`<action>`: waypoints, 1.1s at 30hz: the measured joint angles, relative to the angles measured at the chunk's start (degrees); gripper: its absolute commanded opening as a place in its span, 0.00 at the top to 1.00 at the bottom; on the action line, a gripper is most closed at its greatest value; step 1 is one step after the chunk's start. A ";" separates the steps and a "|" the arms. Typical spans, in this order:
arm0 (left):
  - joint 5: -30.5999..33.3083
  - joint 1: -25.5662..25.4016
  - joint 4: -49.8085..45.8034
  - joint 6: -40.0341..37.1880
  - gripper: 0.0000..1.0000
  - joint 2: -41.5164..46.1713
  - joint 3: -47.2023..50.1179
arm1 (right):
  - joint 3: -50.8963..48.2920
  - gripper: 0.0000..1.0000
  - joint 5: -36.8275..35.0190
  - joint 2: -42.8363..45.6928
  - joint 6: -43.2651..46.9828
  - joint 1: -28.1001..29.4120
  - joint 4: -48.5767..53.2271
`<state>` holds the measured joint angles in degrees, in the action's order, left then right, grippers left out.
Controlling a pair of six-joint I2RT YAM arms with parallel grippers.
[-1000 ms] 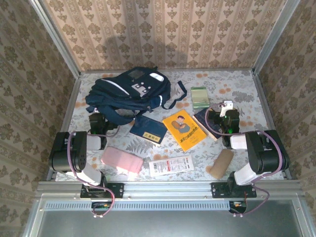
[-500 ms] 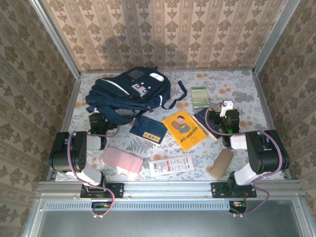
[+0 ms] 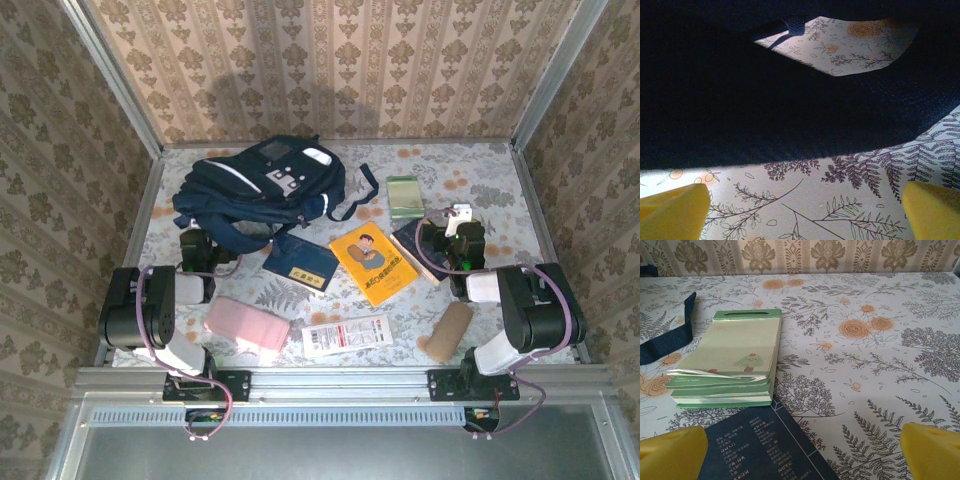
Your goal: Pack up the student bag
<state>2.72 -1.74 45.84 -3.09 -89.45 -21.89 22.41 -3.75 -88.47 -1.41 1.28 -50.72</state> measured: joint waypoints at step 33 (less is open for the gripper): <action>7.56 -17.88 -43.30 2.40 0.00 44.30 -15.87 | 20.83 0.00 -3.34 35.80 -4.26 22.88 36.85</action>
<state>10.28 -19.62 2.55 -0.69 -45.15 -37.76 43.24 -7.09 -52.66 -5.67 24.16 -13.87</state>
